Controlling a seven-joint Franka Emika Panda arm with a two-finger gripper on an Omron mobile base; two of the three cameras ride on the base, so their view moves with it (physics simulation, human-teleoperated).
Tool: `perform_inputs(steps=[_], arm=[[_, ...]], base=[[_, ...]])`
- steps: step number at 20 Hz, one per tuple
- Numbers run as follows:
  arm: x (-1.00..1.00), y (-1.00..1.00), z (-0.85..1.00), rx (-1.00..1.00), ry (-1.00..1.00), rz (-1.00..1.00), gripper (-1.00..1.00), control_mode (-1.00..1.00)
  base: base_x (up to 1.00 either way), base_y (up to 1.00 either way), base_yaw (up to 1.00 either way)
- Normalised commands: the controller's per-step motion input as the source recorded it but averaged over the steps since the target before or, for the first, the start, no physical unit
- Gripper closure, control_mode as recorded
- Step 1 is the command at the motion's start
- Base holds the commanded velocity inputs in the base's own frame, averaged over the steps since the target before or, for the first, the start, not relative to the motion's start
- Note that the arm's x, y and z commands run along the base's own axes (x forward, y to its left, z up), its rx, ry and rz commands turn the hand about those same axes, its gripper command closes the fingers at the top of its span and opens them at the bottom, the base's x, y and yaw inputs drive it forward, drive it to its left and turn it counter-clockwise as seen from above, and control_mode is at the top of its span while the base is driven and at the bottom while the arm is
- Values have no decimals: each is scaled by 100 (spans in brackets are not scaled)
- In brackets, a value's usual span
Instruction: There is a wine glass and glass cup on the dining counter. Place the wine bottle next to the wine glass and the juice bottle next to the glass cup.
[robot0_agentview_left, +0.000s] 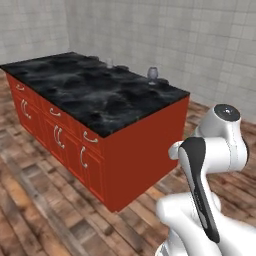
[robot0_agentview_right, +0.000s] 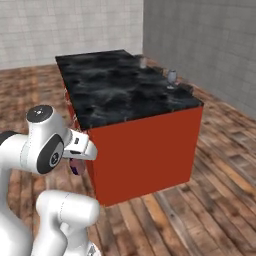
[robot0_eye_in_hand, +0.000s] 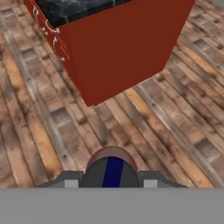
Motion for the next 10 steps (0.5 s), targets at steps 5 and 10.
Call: perform_inputs(steps=[5, 10], arm=[[0, 0, 0, 0, 0, 0, 100, 100], [0, 0, 0, 0, 0, 0, 100, 100]], base=[[72, -44, 0], [71, -49, 0]])
